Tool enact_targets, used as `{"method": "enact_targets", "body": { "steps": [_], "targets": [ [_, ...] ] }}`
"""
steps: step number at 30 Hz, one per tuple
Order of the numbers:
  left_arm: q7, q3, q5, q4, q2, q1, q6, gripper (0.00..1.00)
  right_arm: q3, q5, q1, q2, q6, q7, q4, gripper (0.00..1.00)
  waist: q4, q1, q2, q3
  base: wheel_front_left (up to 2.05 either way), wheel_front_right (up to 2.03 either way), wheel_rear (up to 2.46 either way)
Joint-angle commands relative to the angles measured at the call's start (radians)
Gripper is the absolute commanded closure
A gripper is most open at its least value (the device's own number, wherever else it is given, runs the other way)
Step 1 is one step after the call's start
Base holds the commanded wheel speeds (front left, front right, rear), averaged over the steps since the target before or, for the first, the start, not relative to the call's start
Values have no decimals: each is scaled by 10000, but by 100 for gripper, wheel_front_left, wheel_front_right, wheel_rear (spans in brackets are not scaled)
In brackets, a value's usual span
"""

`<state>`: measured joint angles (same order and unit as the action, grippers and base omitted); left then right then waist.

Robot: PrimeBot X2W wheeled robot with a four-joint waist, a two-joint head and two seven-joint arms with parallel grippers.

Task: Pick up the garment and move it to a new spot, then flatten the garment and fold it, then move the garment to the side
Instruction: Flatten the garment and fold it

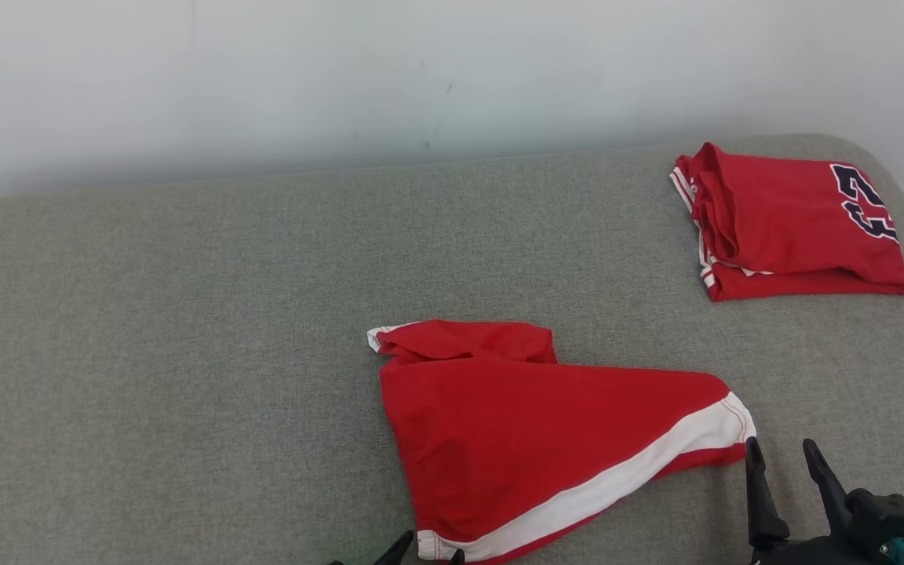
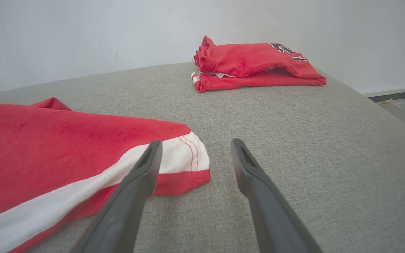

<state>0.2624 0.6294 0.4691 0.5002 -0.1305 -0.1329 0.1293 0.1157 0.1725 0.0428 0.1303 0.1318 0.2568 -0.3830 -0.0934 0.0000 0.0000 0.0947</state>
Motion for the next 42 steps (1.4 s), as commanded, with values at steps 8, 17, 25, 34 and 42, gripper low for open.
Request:
{"method": "enact_targets", "body": {
  "steps": [8,17,25,34,42],
  "targets": [
    [16,388,483,548,70,-429,16,100,42,-70,67,-72,-29,77,-58,0,64,0,0,-8,0,0,0],
    [16,-465,339,-194,-396,-267,15,100,42,-18,18,-91,-29,87,-86,0,412,0,0,-66,0,0,0],
    [16,-1556,89,-1023,-1342,507,15,100,-154,117,-90,-135,-29,78,-130,0,681,0,0,-71,0,0,0],
    [16,-1496,154,-1042,-1245,857,15,0,-780,300,-522,80,-29,79,-187,0,874,0,0,-154,0,0,0],
    [16,-1594,97,-1344,-1377,903,15,0,-1763,498,-1406,489,-29,-83,341,0,913,0,0,-279,0,0,0]
  ]
}}
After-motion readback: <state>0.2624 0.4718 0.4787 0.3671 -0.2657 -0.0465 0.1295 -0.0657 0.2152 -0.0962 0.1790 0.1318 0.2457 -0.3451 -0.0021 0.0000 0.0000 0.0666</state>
